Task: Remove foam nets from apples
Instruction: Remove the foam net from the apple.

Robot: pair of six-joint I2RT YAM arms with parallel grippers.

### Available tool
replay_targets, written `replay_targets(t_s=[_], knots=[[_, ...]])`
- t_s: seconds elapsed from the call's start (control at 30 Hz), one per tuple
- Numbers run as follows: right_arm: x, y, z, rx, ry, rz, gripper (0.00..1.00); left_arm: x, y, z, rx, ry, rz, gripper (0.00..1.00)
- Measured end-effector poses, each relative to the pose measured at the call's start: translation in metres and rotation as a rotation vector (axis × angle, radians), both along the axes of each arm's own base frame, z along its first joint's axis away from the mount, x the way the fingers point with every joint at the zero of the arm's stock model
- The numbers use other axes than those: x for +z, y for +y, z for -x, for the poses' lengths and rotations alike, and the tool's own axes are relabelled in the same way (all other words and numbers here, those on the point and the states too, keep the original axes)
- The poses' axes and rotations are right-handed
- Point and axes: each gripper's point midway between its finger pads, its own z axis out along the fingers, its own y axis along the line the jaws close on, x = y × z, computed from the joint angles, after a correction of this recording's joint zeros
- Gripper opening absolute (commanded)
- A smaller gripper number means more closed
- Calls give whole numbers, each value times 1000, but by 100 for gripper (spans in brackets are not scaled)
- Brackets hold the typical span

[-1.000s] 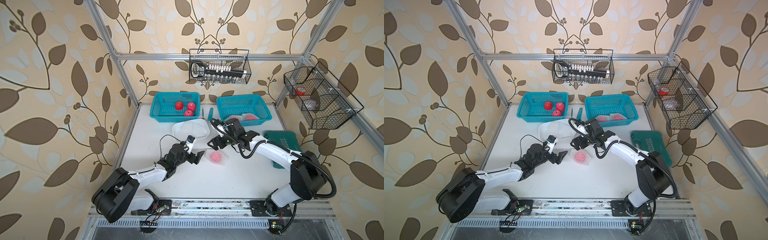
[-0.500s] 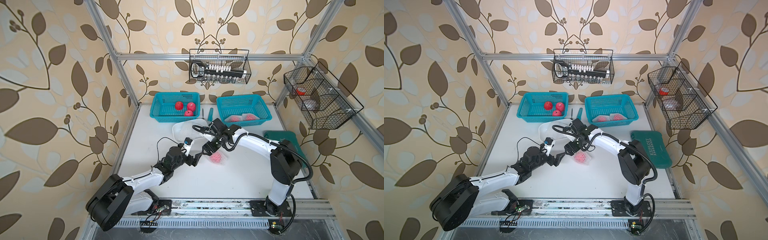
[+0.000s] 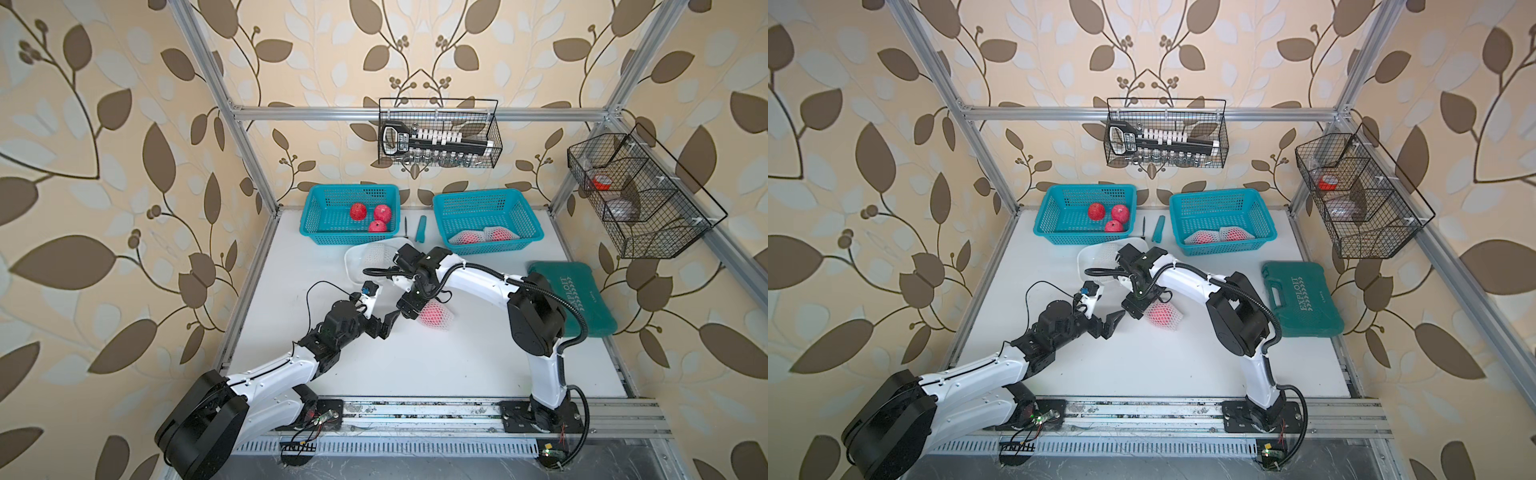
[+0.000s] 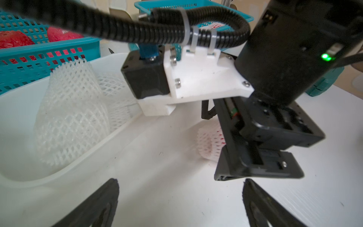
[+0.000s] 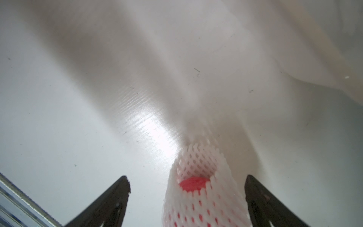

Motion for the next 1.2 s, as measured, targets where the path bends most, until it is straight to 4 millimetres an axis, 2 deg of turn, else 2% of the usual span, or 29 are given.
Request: replay_targets(t_s=[0.2, 0.3, 0.43, 0.47, 0.6, 0.73, 0.83, 0.9, 1.0, 1.03, 1.07, 1.2], knots=[[-12, -6, 1, 15, 6, 67, 90, 3, 1, 6, -10, -1, 16, 99], [-18, -8, 1, 23, 11, 91, 80, 4, 2, 7, -10, -6, 18, 99], [-28, -9, 1, 31, 29, 111, 59, 3, 2, 7, -9, -1, 15, 99], [-30, -9, 2, 32, 33, 114, 56, 2, 2, 7, -8, 3, 13, 99], [-30, -6, 2, 40, 36, 103, 37, -6, 3, 8, -5, 30, -2, 99], [-30, -2, 3, 51, 43, 82, 23, -11, 6, 8, 11, 50, -11, 99], [-29, 1, 4, 57, 49, 64, 20, -15, 9, 6, 33, 60, -23, 99], [-29, 4, 4, 59, 52, 48, 12, -17, 11, 6, 45, 66, -30, 99], [-29, 9, 5, 66, 59, 20, 10, -18, 12, 5, 53, 69, -31, 99], [-29, 10, 5, 65, 60, 11, 8, -18, 12, 4, 55, 70, -31, 99], [-29, 11, 6, 65, 64, 2, 1, -19, 13, 3, 60, 71, -34, 99], [-22, 14, 8, 69, 62, -48, 0, -20, 14, 1, 77, 77, -44, 99]])
